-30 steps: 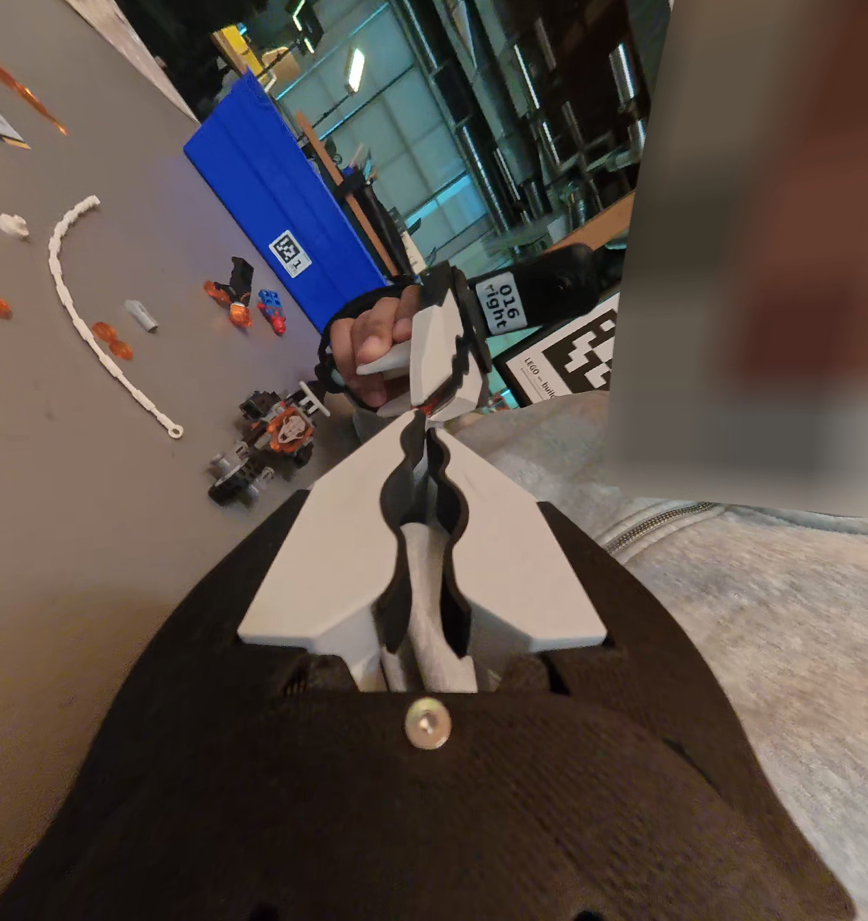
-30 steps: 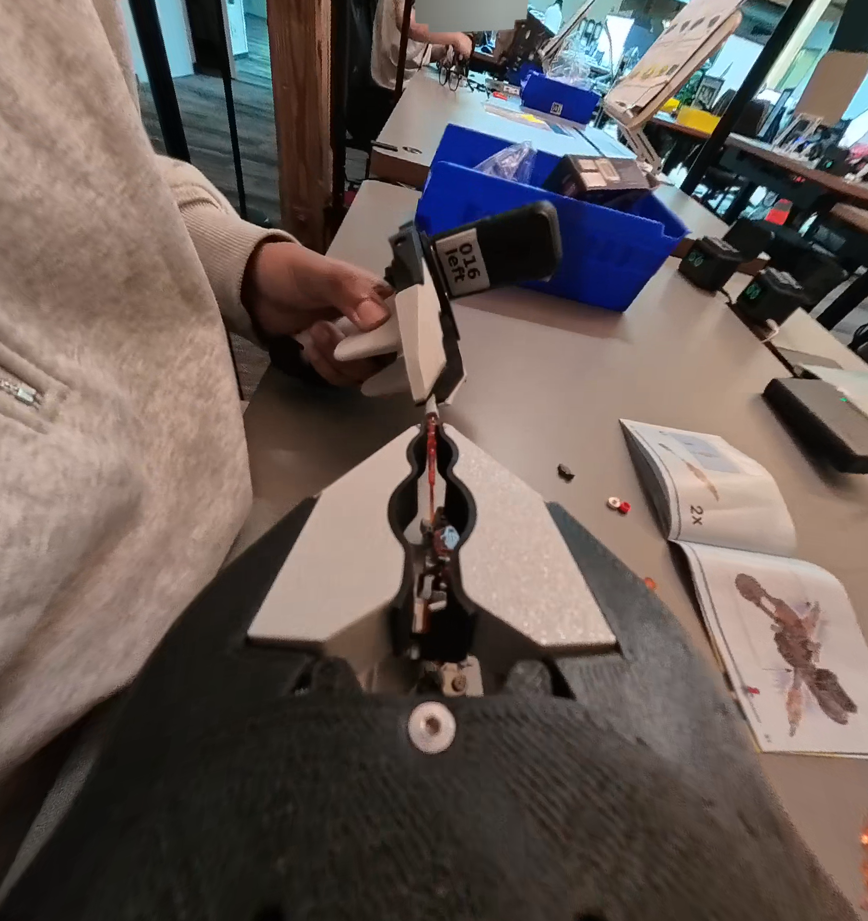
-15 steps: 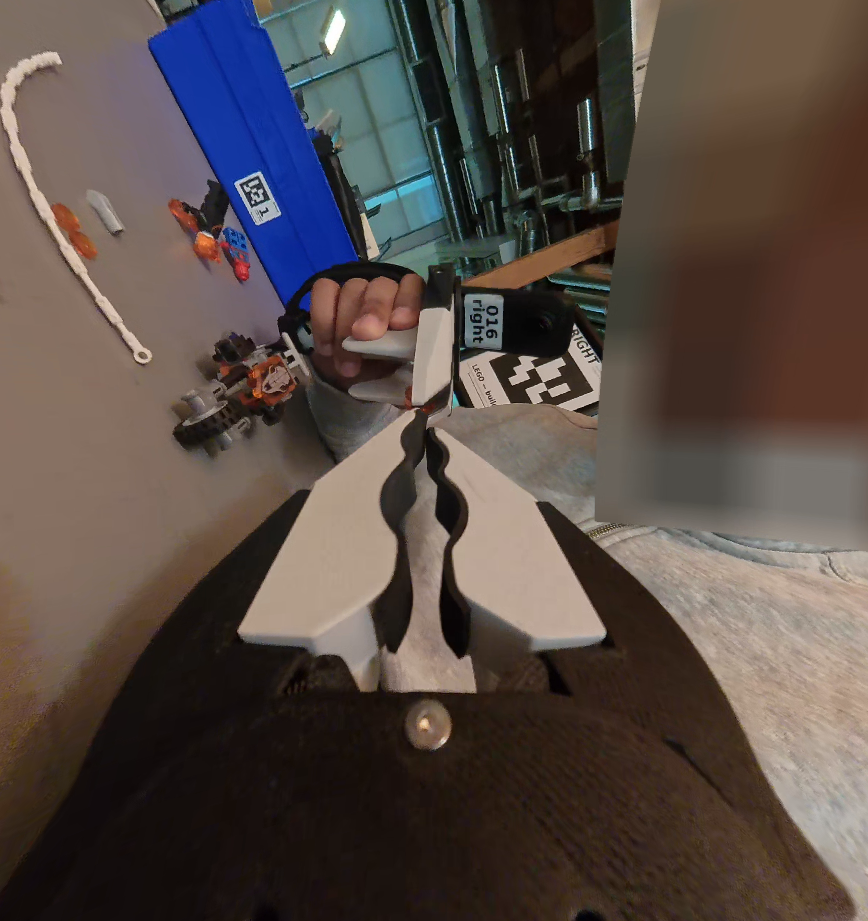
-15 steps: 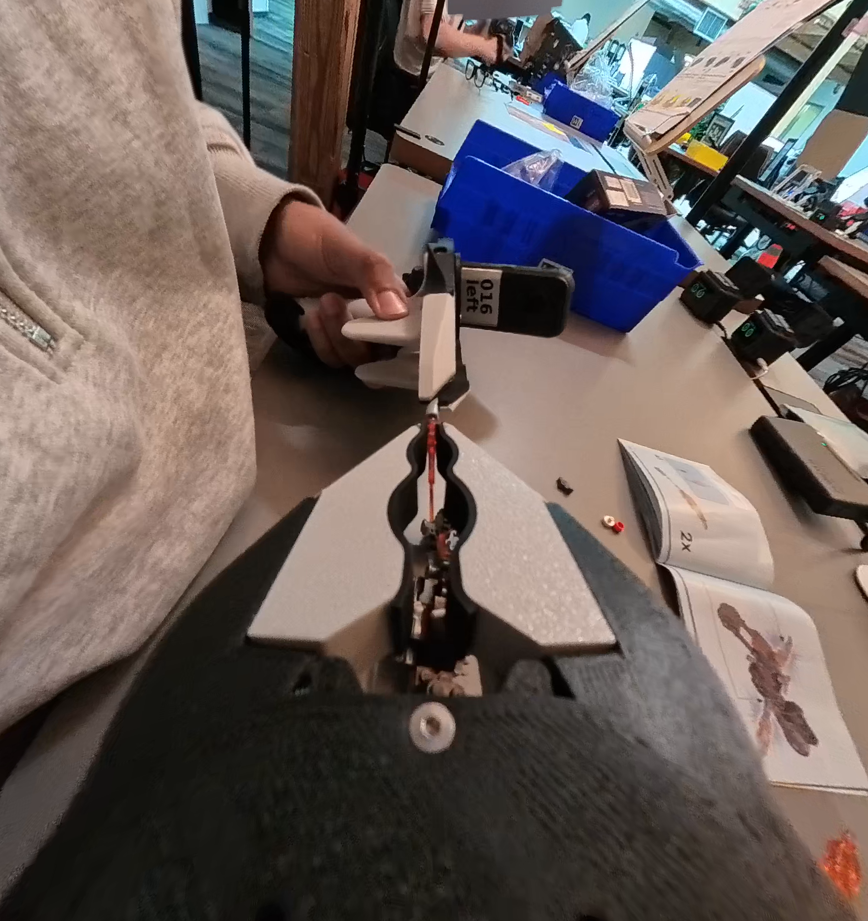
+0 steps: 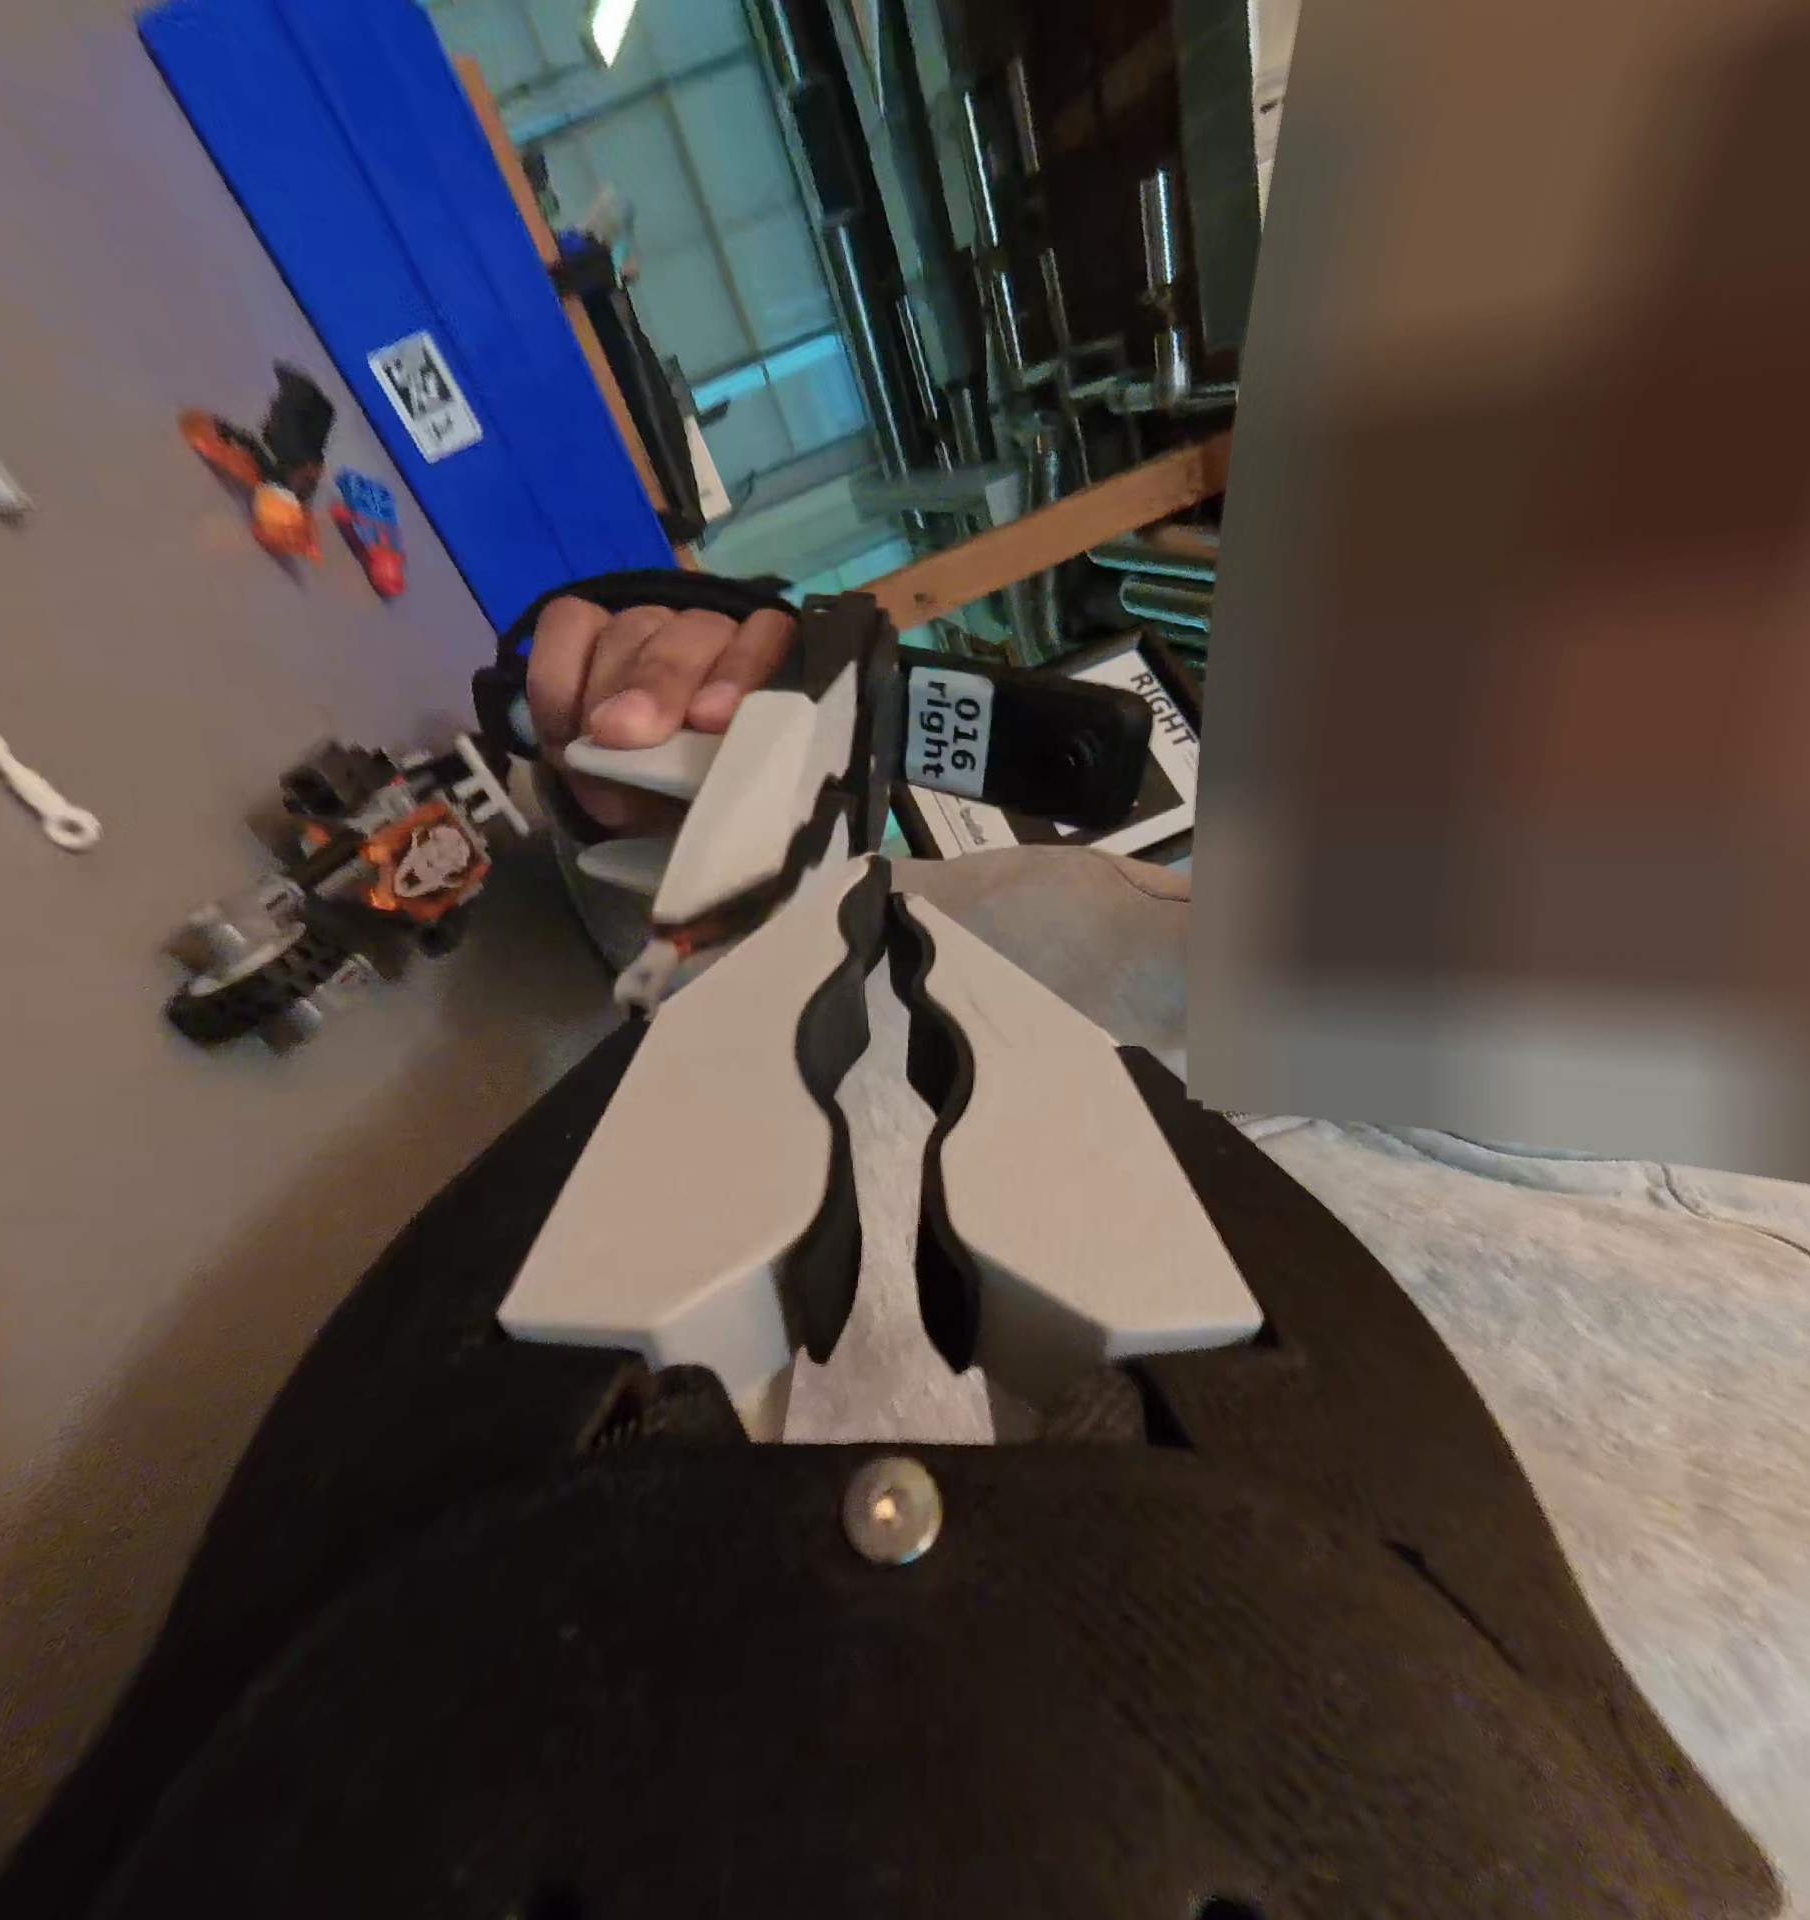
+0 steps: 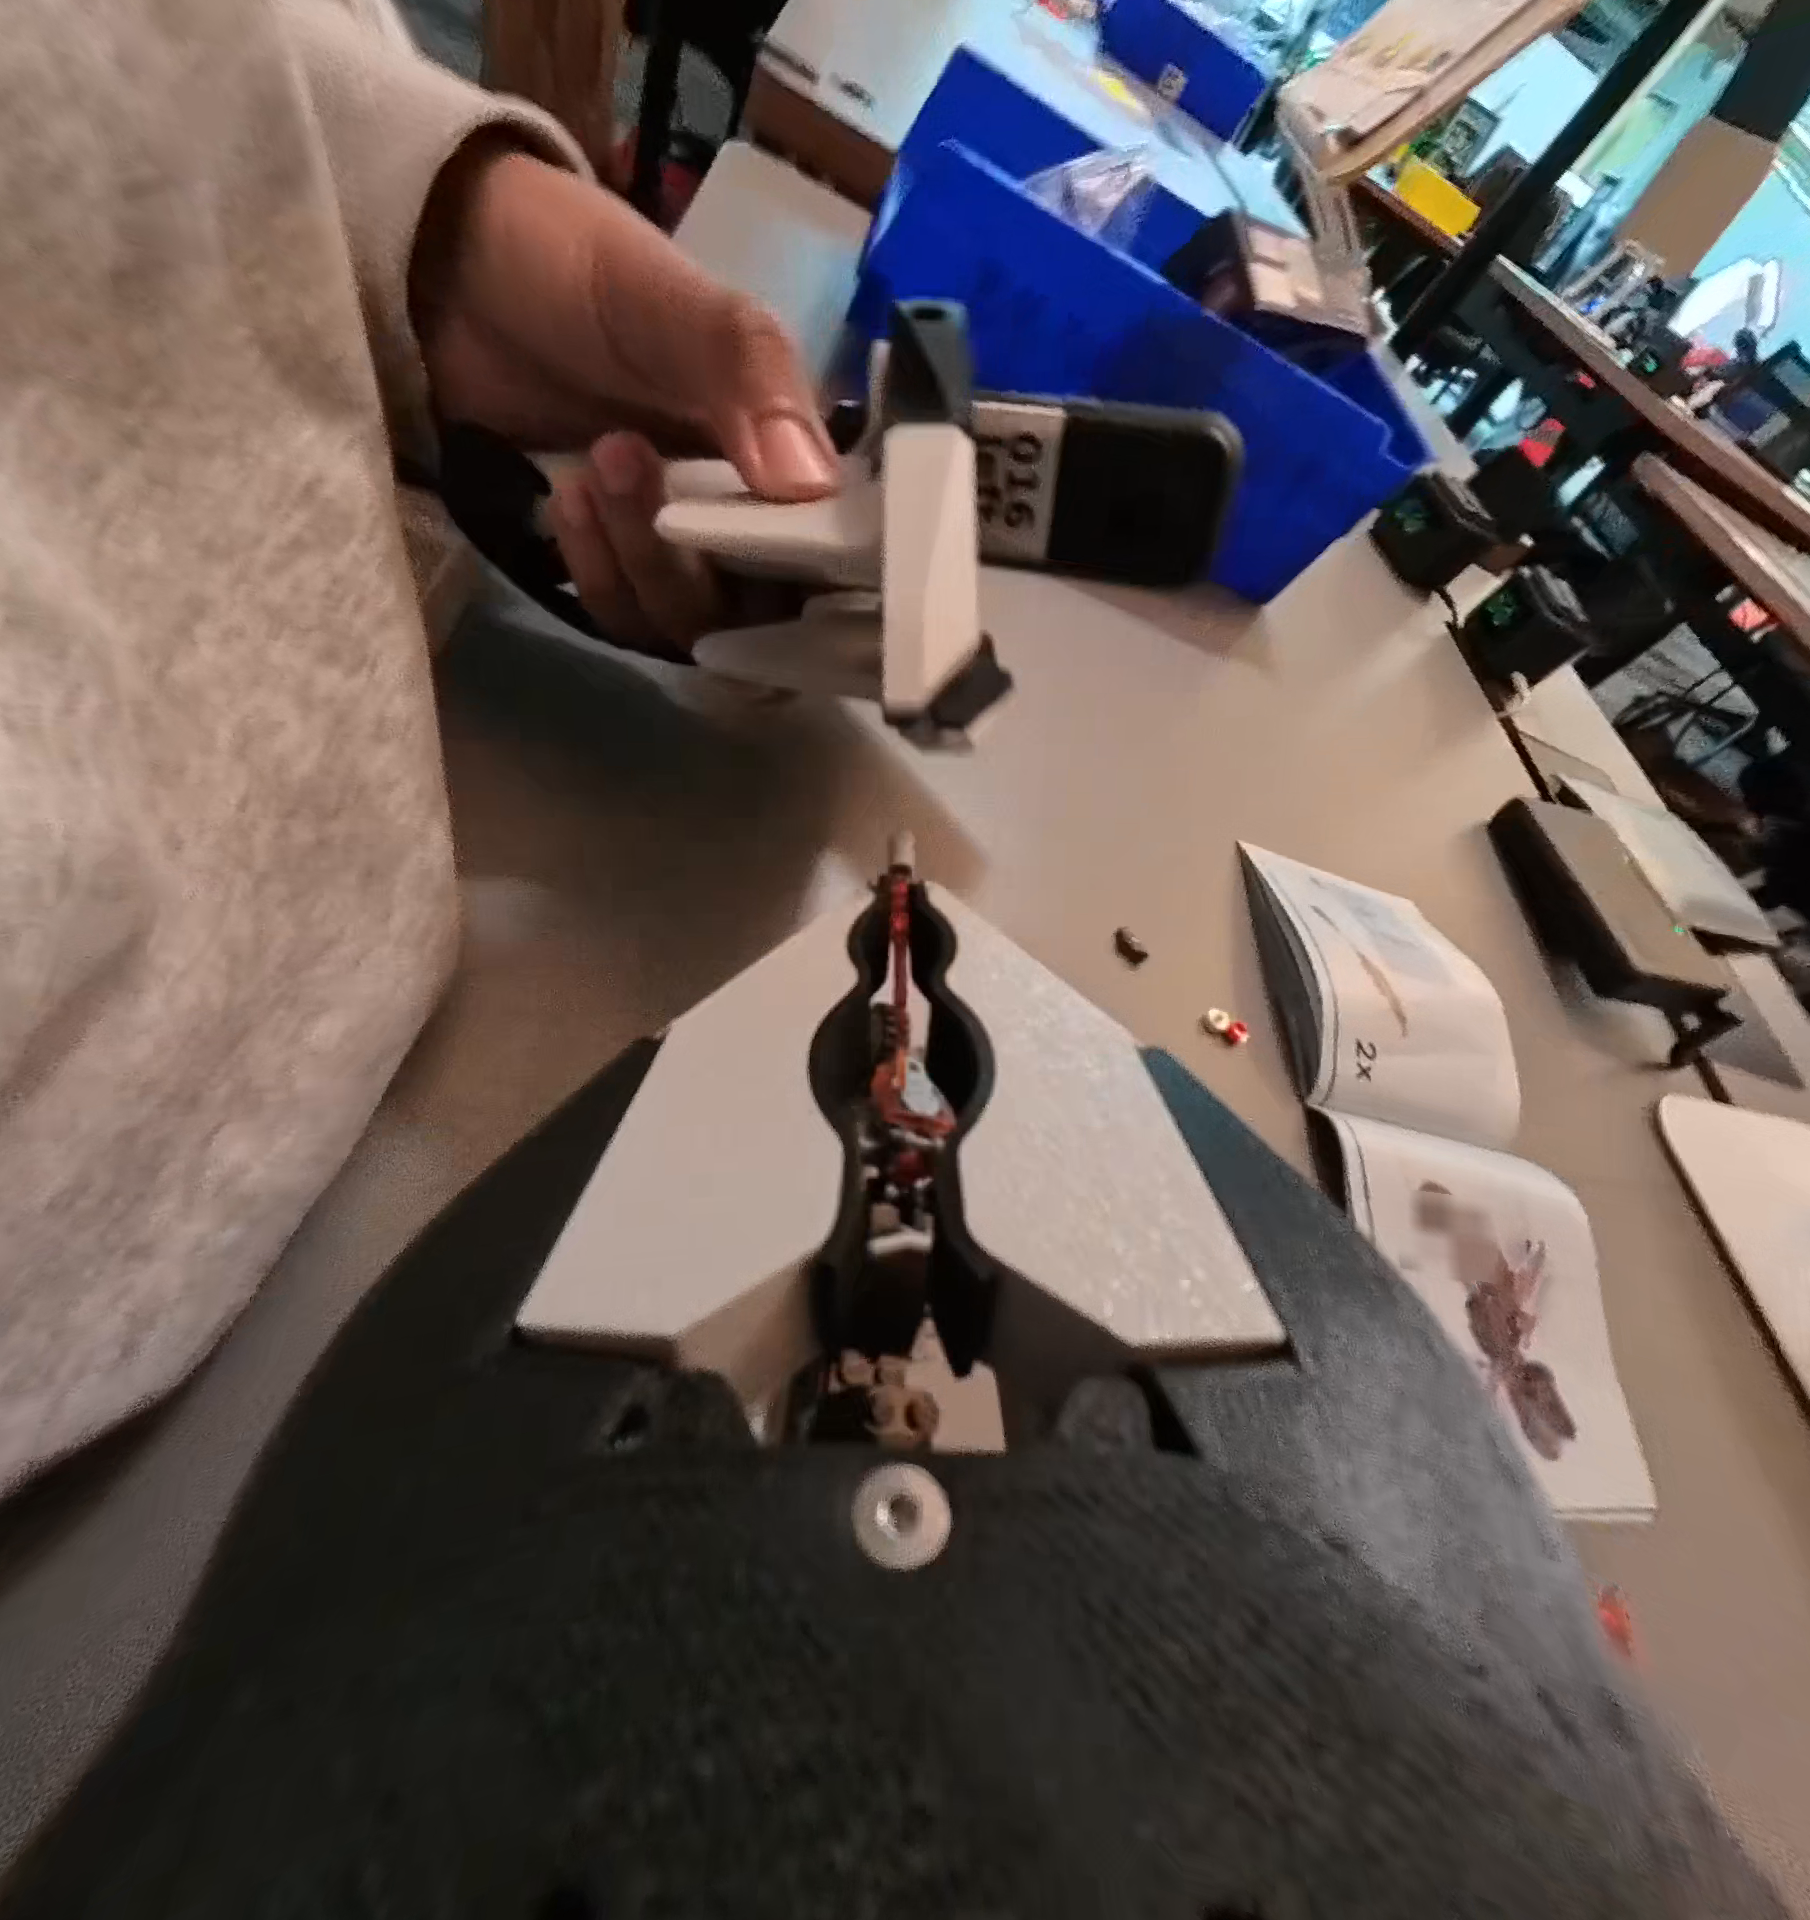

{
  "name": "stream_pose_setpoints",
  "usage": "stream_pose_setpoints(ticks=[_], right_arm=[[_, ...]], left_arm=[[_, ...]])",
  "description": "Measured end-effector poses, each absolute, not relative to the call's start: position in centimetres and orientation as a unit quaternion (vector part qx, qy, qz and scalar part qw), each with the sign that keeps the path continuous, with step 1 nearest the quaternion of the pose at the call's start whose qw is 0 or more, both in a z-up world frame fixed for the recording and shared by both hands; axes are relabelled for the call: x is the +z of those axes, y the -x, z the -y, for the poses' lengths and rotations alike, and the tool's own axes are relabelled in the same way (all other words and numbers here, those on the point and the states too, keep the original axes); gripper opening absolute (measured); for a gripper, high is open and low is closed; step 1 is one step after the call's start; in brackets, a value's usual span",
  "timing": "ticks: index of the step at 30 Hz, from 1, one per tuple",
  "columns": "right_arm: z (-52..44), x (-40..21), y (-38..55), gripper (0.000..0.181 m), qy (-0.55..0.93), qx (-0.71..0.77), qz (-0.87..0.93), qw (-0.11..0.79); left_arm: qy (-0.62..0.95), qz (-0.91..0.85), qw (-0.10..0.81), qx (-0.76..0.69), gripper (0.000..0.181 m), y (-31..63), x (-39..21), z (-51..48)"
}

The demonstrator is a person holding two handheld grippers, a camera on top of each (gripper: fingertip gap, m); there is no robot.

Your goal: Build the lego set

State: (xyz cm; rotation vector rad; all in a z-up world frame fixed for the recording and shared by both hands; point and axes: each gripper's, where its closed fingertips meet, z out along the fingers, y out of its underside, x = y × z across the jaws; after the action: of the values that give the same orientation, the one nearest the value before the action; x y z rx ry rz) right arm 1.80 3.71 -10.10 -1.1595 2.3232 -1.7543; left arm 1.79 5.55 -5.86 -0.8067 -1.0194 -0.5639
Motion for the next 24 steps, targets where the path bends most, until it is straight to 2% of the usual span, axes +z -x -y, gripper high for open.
stream_pose_setpoints(ticks=[7,11,13,15,20,24], right_arm=[[-3.6,-8.5,-0.6,0.001,0.308,-0.59,-0.743,0.072],[-3.6,-8.2,-0.6,0.0,0.293,-0.594,-0.743,0.096],[-3.7,-7.9,-0.9,0.0,0.272,-0.595,-0.743,0.141],[-3.7,-7.6,-0.9,0.0,0.241,-0.592,-0.744,0.195],[-3.8,-7.1,-0.8,0.0,0.187,-0.579,-0.736,0.296],[-3.9,-6.8,-0.9,0.0,0.172,-0.573,-0.728,0.335]], left_arm=[[0.457,0.48,0.744,-0.091,0.0,-1.8,-5.9,-2.9],[0.462,0.481,0.743,-0.063,0.001,-1.6,-6.6,-2.3],[0.468,0.478,0.742,-0.036,0.018,-1.4,-6.9,-2.4],[0.487,0.459,0.743,-0.001,0.021,-1.4,-7.0,-2.9],[0.517,0.432,0.737,0.046,0.017,-1.3,-6.7,-3.6],[0.526,0.429,0.733,0.048,0.006,-1.2,-7.0,-4.0]])
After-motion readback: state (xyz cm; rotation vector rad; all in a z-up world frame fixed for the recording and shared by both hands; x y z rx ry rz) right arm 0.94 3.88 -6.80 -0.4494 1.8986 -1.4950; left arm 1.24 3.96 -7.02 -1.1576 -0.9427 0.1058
